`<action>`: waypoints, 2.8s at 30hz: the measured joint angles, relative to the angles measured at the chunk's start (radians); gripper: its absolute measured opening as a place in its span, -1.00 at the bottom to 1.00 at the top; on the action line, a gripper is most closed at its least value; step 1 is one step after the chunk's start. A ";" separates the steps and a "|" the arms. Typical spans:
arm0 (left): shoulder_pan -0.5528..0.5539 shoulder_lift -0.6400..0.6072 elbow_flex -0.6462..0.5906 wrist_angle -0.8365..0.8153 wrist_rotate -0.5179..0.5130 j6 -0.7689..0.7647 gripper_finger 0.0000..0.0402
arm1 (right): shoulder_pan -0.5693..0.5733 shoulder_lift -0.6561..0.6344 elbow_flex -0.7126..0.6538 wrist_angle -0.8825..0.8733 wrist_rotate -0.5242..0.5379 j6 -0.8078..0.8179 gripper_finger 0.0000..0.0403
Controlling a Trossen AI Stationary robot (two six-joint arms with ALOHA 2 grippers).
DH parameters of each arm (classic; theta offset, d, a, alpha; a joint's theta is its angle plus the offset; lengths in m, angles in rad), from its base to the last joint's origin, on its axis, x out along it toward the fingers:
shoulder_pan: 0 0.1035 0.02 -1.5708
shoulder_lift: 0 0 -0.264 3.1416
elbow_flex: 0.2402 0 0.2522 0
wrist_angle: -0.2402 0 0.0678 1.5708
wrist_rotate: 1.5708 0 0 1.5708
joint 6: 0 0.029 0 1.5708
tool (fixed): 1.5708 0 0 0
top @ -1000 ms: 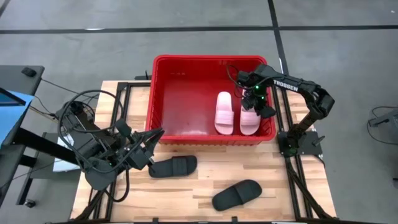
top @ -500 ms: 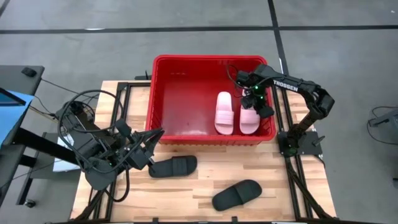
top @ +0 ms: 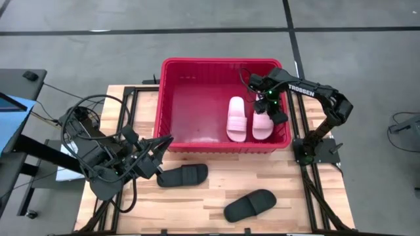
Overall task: Pick and place slides into bin
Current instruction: Put the pink slide into the bin, then put the left black slide into the bin
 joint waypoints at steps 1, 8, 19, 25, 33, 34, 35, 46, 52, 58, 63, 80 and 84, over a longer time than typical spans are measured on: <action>0.000 0.000 0.000 0.000 0.000 0.000 -0.83 | 0.000 0.000 0.000 0.003 0.000 0.002 -0.75; 0.000 0.000 0.000 0.000 0.000 -0.003 -0.83 | 0.000 0.000 0.000 0.042 0.003 0.018 -0.75; 0.000 0.000 0.000 0.000 0.000 -0.002 -0.83 | 0.000 0.000 -0.021 0.099 0.026 0.076 -0.75; 0.000 0.000 0.000 0.000 0.000 0.004 -0.83 | 0.006 0.001 -0.045 0.115 0.058 0.080 -0.70; 0.000 0.000 0.000 0.000 0.000 0.006 -0.83 | 0.006 0.001 -0.045 0.131 0.060 0.097 -0.55; 0.000 0.000 0.000 0.000 0.000 0.006 -0.83 | 0.006 0.001 -0.045 0.132 0.059 0.097 -0.53; 0.000 0.000 0.000 0.000 0.000 0.006 -0.83 | 0.006 0.001 -0.045 0.133 0.060 0.097 -0.50; 0.000 0.000 0.000 0.000 0.000 0.007 -0.83 | 0.006 0.001 -0.041 0.145 0.126 0.095 -0.26; 0.000 0.000 0.000 0.000 0.000 0.007 -0.83 | 0.005 0.001 0.022 0.126 0.164 0.086 -0.23; 0.000 0.000 0.000 0.000 0.000 0.007 -0.83 | 0.006 0.000 0.144 0.093 0.164 0.086 -0.26; 0.000 0.000 0.000 0.001 -0.007 0.014 -0.83 | 0.018 0.000 0.250 0.092 0.163 0.087 -0.28; 0.000 0.000 0.000 0.001 -0.008 0.019 -0.83 | 0.113 0.000 0.583 0.149 0.145 0.449 -0.28; 0.000 0.000 0.000 0.001 -0.008 0.019 -0.83 | 0.142 0.000 0.659 0.149 0.046 0.527 -0.28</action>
